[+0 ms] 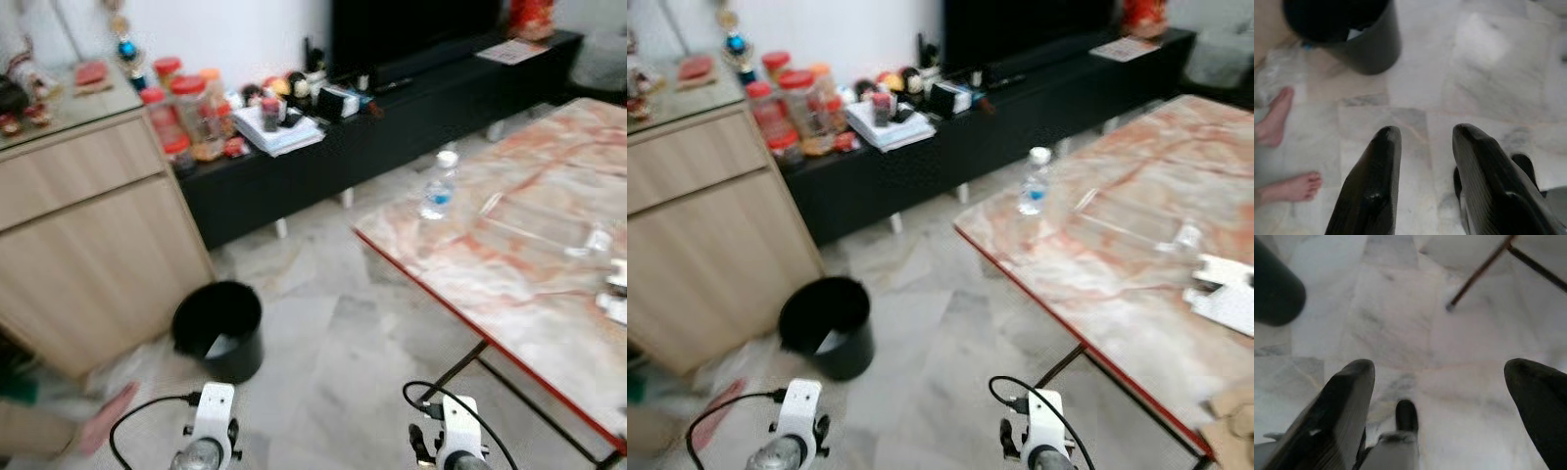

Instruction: Picking trash to rubbish bin

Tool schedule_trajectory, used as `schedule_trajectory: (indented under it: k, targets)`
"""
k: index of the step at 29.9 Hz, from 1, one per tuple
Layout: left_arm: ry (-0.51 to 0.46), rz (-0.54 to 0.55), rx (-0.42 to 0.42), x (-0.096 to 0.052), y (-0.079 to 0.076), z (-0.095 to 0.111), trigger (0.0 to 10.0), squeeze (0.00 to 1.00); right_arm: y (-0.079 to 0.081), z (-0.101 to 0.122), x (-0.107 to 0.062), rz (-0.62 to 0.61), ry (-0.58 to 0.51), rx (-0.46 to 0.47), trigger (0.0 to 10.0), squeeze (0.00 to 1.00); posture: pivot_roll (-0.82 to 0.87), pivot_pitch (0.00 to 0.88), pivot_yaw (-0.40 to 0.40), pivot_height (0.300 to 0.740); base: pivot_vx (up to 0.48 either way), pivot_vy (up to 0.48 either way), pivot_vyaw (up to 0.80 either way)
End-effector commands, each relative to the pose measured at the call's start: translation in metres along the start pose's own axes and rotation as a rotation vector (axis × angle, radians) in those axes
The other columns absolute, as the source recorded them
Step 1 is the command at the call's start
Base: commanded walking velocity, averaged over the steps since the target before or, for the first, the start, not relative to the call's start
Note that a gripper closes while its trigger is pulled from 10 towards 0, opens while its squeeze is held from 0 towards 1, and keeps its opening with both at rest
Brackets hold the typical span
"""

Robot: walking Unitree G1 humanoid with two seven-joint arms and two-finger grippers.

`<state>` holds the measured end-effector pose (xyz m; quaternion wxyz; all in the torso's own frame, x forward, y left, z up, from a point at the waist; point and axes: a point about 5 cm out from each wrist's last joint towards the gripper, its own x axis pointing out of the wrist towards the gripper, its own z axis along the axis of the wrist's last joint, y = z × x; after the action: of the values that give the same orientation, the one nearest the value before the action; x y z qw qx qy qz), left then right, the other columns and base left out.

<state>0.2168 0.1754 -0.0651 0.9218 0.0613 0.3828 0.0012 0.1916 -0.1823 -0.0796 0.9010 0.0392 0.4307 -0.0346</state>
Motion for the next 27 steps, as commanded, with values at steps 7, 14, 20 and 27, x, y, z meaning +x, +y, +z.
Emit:
schedule_trajectory:
  k: [7,14,20,27]
  targets:
    - [0.004,-0.002,-0.002,0.0001,-0.0009,0.0001,10.0,0.00,0.0011,-0.0033,-0.0004,0.003,0.016,-0.001,10.0,0.00,0.00,0.000,0.057,0.740,0.000,0.000,-0.76]
    - [0.004,-0.002,-0.004,0.0002,-0.0011,0.0002,10.0,0.00,0.0010,-0.0033,-0.0004,0.003,0.016,-0.001,10.0,0.00,0.01,0.000,0.055,0.740,0.000,0.000,-0.75]
    - [0.010,-0.002,-0.010,-0.0002,-0.0003,-0.0015,10.0,0.00,0.0016,-0.0046,-0.0006,0.007,0.019,-0.001,10.0,0.00,0.01,0.000,0.054,0.740,0.000,0.000,-0.75]
    - [0.011,0.001,-0.018,-0.0002,-0.0002,-0.0015,10.0,0.00,0.0019,-0.0050,-0.0007,0.008,0.019,-0.002,10.0,0.00,0.01,0.000,0.050,0.740,0.000,0.000,-0.75]
